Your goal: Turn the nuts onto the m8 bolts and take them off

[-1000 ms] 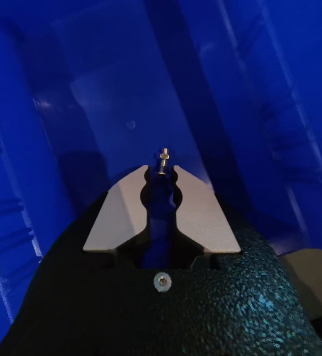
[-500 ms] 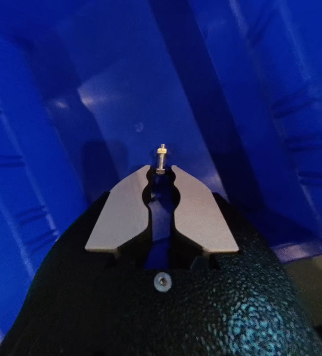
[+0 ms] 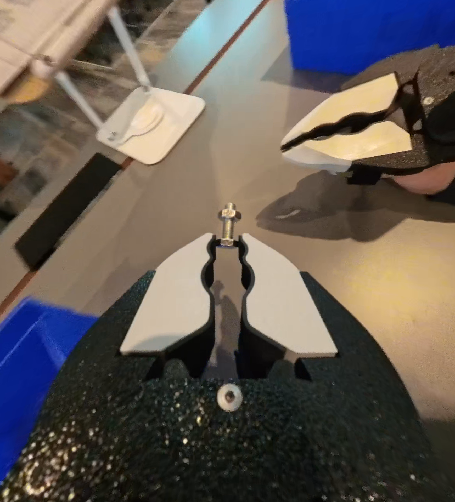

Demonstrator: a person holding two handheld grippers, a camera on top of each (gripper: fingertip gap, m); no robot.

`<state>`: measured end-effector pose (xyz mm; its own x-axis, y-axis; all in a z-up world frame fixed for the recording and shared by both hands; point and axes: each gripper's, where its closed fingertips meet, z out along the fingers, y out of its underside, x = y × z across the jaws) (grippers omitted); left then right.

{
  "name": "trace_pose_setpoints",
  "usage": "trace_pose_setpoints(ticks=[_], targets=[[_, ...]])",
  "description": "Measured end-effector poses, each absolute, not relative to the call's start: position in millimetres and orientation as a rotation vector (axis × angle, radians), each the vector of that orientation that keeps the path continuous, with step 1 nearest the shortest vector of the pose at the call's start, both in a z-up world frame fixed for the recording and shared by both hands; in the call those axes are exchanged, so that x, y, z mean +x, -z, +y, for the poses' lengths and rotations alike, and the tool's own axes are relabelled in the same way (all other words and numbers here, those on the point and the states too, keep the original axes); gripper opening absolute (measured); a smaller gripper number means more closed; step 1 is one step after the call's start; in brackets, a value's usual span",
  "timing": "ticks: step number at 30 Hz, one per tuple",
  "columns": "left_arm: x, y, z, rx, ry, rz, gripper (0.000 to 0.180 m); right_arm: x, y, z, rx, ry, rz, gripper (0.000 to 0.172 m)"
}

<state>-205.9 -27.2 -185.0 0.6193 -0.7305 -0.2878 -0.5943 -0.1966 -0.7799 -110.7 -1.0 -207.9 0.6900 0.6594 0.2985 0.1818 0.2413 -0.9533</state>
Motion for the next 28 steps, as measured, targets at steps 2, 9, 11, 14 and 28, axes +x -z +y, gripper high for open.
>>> trace_pose_setpoints(ticks=[2, 9, 11, 14, 28], targets=[[-180, 214, -16, -1.932, 0.286, 1.106, 0.015, -103, 211, 6, -1.366, -0.349, -0.753, 0.004], [-156, 272, 7, -1.966, 0.402, 1.128, 0.015, -92, 219, 16, -1.478, -0.411, -0.707, 0.009], [-158, 272, 10, -1.939, 0.386, 1.110, 0.015, -95, 222, 15, -1.497, -0.439, -0.732, 0.009], [-154, 274, 9, -1.906, 0.439, 1.085, 0.015, -100, 222, 8, -1.497, -0.509, -0.781, 0.011], [-120, 268, -43, -1.499, 0.738, 1.423, 0.014, -118, 265, -59, -1.920, -1.221, -1.109, 0.034]])
